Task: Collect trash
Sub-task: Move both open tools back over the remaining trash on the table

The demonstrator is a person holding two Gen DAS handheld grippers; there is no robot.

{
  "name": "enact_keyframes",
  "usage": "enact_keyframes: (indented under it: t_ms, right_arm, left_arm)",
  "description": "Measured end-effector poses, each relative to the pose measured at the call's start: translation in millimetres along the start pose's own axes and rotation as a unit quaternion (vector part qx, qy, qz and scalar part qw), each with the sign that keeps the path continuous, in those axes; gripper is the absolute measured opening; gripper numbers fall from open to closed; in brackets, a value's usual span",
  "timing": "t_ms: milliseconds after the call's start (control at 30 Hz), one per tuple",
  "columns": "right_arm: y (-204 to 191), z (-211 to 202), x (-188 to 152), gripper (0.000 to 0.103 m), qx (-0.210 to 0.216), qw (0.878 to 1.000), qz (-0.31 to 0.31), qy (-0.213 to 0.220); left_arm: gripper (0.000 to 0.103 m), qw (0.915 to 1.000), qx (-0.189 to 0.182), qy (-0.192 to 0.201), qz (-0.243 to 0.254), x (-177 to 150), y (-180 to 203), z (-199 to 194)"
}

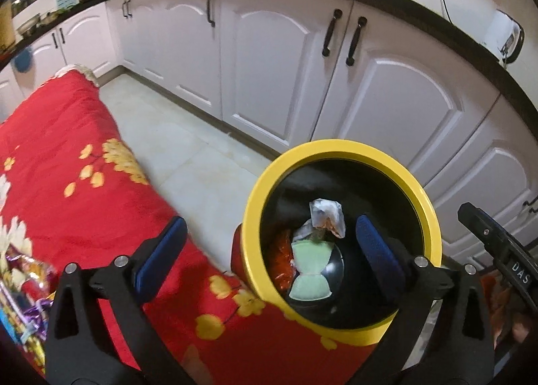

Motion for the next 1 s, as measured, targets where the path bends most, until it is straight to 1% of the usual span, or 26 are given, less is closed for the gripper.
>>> enact_keyframes:
  t_ms: [133, 533, 1000]
  right_arm:
    - [-7, -14, 4, 0.067, 0.0, 1.0, -0.007, 0.018]
    - [-26, -52, 12, 0.076, 0.015, 0.998, -0.021, 0.055]
    - [-69, -99, 6, 0.081, 0.051, 0.993, -0.057, 0.087]
  left_arm:
    - [0.092, 0.9999, 0.001, 0.013, -0.007, 0, -4, -17]
    - [0.092, 0.9984, 0.016, 0.051, -0.019, -7, -17, -73]
    - [0.093, 0.9931, 0.039, 0.1, -0.046, -25, -44, -140]
Point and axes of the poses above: each gripper's, at about its wrist camera, not at the fingertips, and z roughly the way its jaws point, y to its right, x to its top, the point moved 6 cm from there along z, roughly the way its jaws point, and after that the axes turned 15 degrees about -x, right-handed, at the moved point
